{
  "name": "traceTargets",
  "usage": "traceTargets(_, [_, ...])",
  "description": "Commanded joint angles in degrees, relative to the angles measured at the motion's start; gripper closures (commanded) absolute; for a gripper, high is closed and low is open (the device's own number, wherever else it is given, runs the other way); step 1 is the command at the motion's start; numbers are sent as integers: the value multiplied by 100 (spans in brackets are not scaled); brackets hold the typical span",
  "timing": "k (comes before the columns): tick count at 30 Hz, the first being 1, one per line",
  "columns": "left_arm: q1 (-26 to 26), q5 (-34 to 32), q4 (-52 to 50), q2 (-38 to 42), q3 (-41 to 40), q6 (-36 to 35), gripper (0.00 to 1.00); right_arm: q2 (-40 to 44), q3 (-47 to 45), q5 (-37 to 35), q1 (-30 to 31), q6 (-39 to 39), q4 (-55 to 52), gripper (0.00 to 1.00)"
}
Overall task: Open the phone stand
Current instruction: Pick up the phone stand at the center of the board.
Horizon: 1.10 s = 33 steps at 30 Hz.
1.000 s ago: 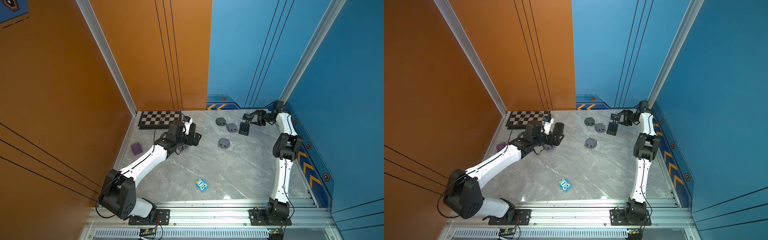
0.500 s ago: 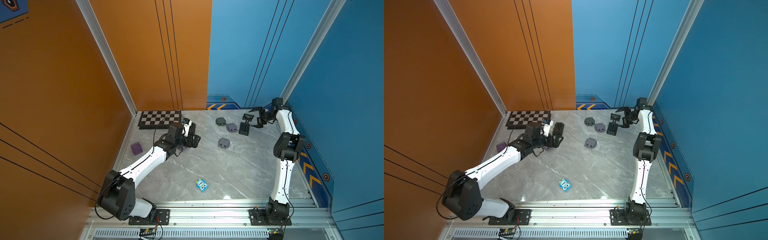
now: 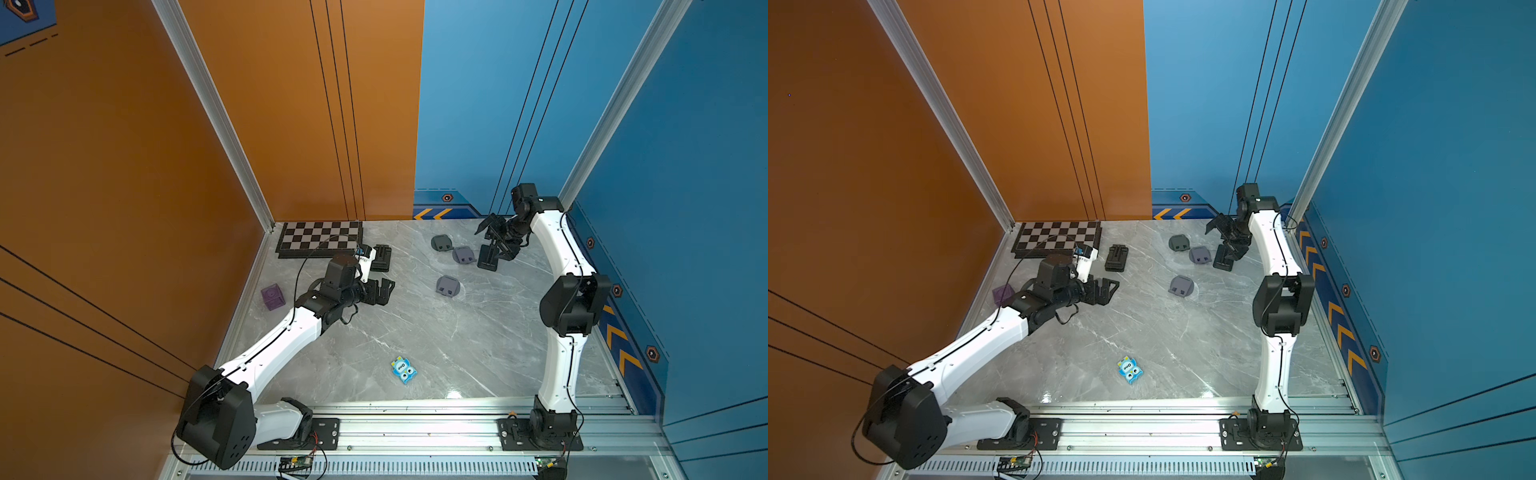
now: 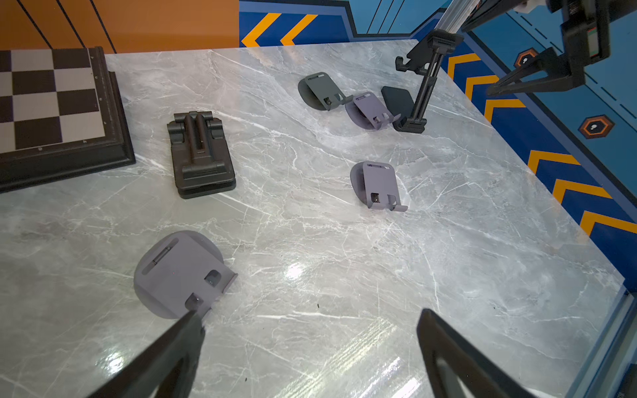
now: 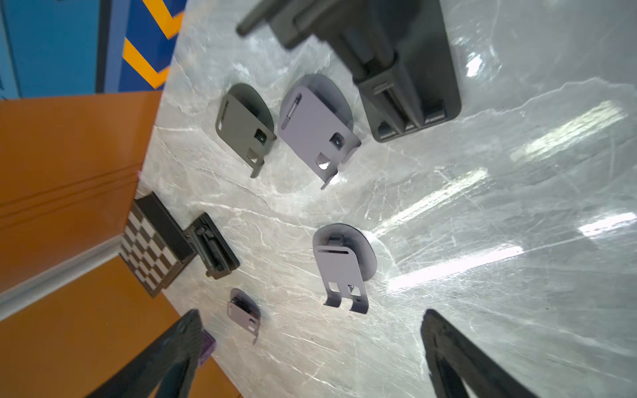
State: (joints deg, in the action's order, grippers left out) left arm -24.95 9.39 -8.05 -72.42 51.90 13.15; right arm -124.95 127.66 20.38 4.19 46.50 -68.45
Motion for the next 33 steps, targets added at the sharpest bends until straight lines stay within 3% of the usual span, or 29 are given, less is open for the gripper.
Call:
traceTargets(1, [65,-42,-223,181,-127,-10,2,-4,-169,-817,482,-452,-640,0])
traceTargets(7, [113,-37,-443,393,-244,-49,2,-208,-465,-1306,1183,-51,-811,0])
traceTargets(14, [181,-13,-515,637,-451,-14,2,-651,-559,-1384,1632,363,-856,0])
traceTargets(26, [333,35,-621,922,-616,17,2,-1546,234,-1413,1757,334,-854,0])
traceTargets(33, [393,48,-619,855,-586,45,2,-1767,359,-1325,1752,255,-861,11])
